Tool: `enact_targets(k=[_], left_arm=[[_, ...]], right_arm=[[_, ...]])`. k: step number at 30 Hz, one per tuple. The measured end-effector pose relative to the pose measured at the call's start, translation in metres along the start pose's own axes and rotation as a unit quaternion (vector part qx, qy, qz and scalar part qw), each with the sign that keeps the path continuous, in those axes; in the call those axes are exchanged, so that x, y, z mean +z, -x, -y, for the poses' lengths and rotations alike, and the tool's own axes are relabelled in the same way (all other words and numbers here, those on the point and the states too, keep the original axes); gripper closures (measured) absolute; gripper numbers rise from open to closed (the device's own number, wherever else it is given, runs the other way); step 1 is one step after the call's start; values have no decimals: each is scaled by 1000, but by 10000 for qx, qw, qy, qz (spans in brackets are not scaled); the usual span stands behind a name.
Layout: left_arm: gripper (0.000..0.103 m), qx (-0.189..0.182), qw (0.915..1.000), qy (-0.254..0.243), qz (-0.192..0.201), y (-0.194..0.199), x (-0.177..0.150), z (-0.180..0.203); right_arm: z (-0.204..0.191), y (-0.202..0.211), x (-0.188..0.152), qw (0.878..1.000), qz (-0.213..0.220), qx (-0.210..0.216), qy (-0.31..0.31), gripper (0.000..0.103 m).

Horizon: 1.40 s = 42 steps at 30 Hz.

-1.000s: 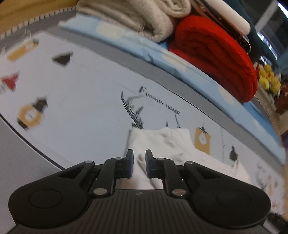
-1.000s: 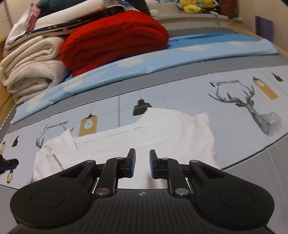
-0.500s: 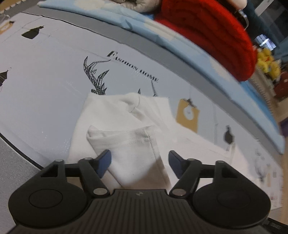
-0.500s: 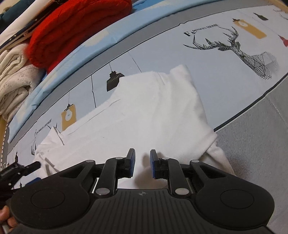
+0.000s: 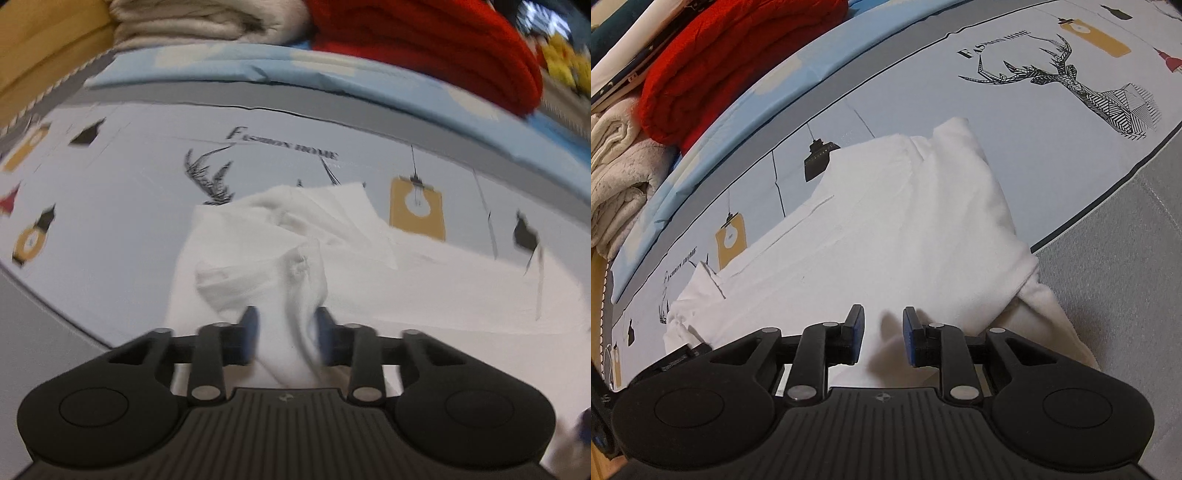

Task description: Fold small clothes

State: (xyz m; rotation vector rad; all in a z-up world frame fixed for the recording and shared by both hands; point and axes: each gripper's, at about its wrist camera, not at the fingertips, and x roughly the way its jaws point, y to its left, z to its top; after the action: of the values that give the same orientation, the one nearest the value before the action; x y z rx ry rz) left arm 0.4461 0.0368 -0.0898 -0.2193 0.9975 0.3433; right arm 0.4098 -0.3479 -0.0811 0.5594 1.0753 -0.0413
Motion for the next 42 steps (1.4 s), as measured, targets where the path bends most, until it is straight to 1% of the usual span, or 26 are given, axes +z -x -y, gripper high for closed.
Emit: enact_targets(k=[1, 4, 9, 11, 15, 17, 19, 20, 22, 25, 29, 30, 31, 36, 38, 40, 42], left_arm=[[76, 7, 10000, 97, 20, 6, 0, -5], [77, -78, 9991, 407, 82, 26, -1, -22], [77, -423, 9937, 1036, -76, 49, -11, -60], [76, -617, 9894, 1302, -182, 53, -16, -76], [76, -1102, 9756, 1830, -499, 49, -27, -104], [76, -1160, 9722, 1953, -559, 47, -30, -111], [77, -1134, 9713, 2011, -568, 46, -30, -115], [82, -1124, 9712, 2026, -562, 45, -29, -116], [91, -1055, 9738, 1945, -527, 46, -26, -115], [95, -1002, 9774, 1811, -420, 50, -20, -111], [96, -1029, 9813, 1607, -236, 54, -11, -101], [96, -1036, 9822, 1555, -197, 55, -8, -98], [96, -1043, 9829, 1507, -167, 56, -6, -95], [97, -1148, 9852, 1271, -23, 58, 5, -82], [97, -1223, 9864, 1098, 76, 60, 9, -75], [98, -1343, 9866, 892, 256, 66, 14, -66], [98, -1617, 9833, 665, 514, 76, 18, -57]], right_arm=[[0, 1, -1, 10000, -4, -8, 8, 80], [-3, 3, -5, 10000, -3, -18, -6, 80], [-15, 12, -22, 10000, 30, 27, 50, 80], [-20, 15, -30, 9999, 14, 46, 93, 80], [-22, 22, -46, 9999, -7, 47, 107, 79], [-22, 25, -52, 9999, 1, 43, 105, 79], [-22, 28, -57, 9999, 9, 43, 126, 79], [-21, 28, -59, 9999, 7, 42, 144, 79], [-20, 28, -63, 9999, 2, 32, 154, 79], [-15, 23, -62, 9999, -81, -27, 93, 79], [-13, 18, -56, 9999, -88, -32, 58, 78], [-13, 15, -55, 9999, -124, -17, 33, 75], [-13, 11, -53, 9998, -188, 11, -14, 71], [-10, -9, -50, 9982, -552, 34, -241, 67], [-8, -16, -48, 9965, -729, 80, -404, 67], [-5, -22, -47, 9949, -840, 106, -540, 67], [-3, -25, -46, 9941, -878, 85, -624, 67]])
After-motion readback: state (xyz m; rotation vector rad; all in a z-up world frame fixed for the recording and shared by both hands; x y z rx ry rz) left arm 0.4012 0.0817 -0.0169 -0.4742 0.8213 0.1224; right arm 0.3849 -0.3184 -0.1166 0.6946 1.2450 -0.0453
